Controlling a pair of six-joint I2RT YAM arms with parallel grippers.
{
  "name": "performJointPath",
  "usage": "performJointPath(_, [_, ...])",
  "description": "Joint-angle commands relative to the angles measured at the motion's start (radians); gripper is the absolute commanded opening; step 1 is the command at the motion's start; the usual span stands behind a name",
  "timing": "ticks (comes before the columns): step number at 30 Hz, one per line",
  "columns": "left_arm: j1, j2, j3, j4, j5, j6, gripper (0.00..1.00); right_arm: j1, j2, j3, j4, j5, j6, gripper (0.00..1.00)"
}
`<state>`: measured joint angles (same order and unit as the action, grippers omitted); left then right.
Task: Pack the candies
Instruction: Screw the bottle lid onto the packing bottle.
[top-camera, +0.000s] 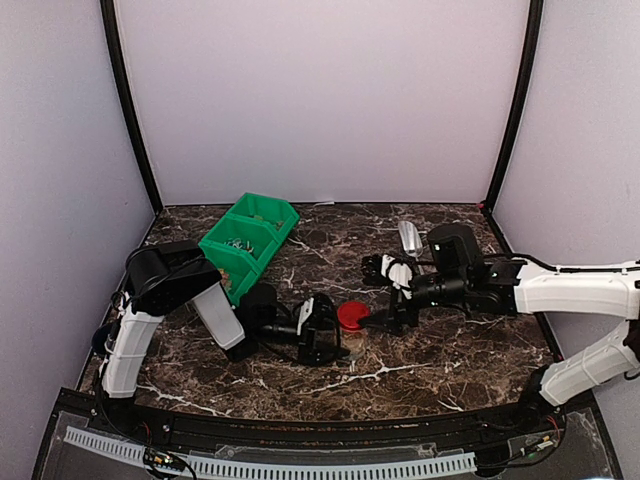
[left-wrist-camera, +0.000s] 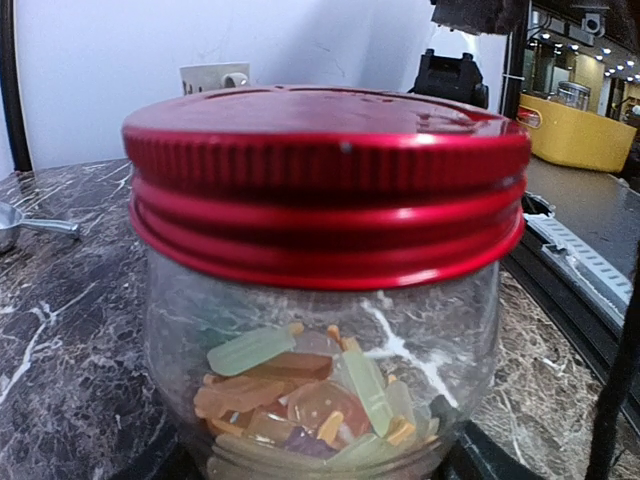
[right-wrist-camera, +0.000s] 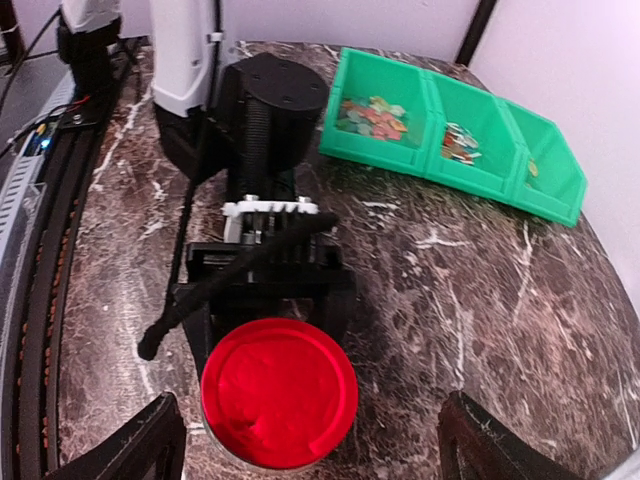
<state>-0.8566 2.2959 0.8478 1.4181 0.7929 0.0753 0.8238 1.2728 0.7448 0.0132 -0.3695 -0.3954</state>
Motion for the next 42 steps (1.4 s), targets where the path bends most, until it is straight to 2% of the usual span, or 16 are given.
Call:
performJointPath(1, [0.001, 0.020, -0.022, -0.091, 0.132, -0.008, 0.71, 0.001, 0.049, -0.005, 0.026, -0.206, -0.110, 0.86])
performJointPath(8, [0.001, 0.023, -0.013, -0.106, 0.148, -0.012, 0.72, 0.001, 0.162, 0.065, 0.011, -0.250, -0.126, 0.80])
performJointPath(20, [0.001, 0.033, 0.008, -0.133, 0.149, -0.015, 0.71, -0.006, 0.201, 0.070, 0.050, -0.305, -0.103, 0.75])
performJointPath(25, [0.001, 0.037, 0.013, -0.140, 0.143, -0.016, 0.71, -0.009, 0.220, 0.087, 0.045, -0.300, -0.087, 0.69])
performJointPath(29, [0.001, 0.039, 0.015, -0.145, 0.114, -0.013, 0.71, -0.013, 0.230, 0.099, 0.045, -0.276, -0.063, 0.60])
performJointPath(35, [0.001, 0.046, 0.026, -0.179, -0.101, 0.003, 0.71, -0.012, 0.217, 0.078, 0.090, -0.154, 0.015, 0.56])
performJointPath(38, [0.001, 0.046, 0.035, -0.199, -0.219, 0.009, 0.71, -0.012, 0.201, 0.053, 0.148, -0.074, 0.076, 0.56])
performJointPath(40, [0.000, 0.047, 0.040, -0.211, -0.293, 0.009, 0.71, -0.011, 0.196, 0.030, 0.205, -0.074, 0.076, 0.56])
performJointPath(41, [0.001, 0.047, 0.041, -0.212, -0.322, 0.010, 0.71, -0.011, 0.196, 0.022, 0.232, -0.001, 0.180, 0.55])
performJointPath(42, [0.000, 0.047, 0.042, -0.212, -0.346, 0.010, 0.71, -0.009, 0.198, 0.014, 0.259, 0.033, 0.212, 0.55])
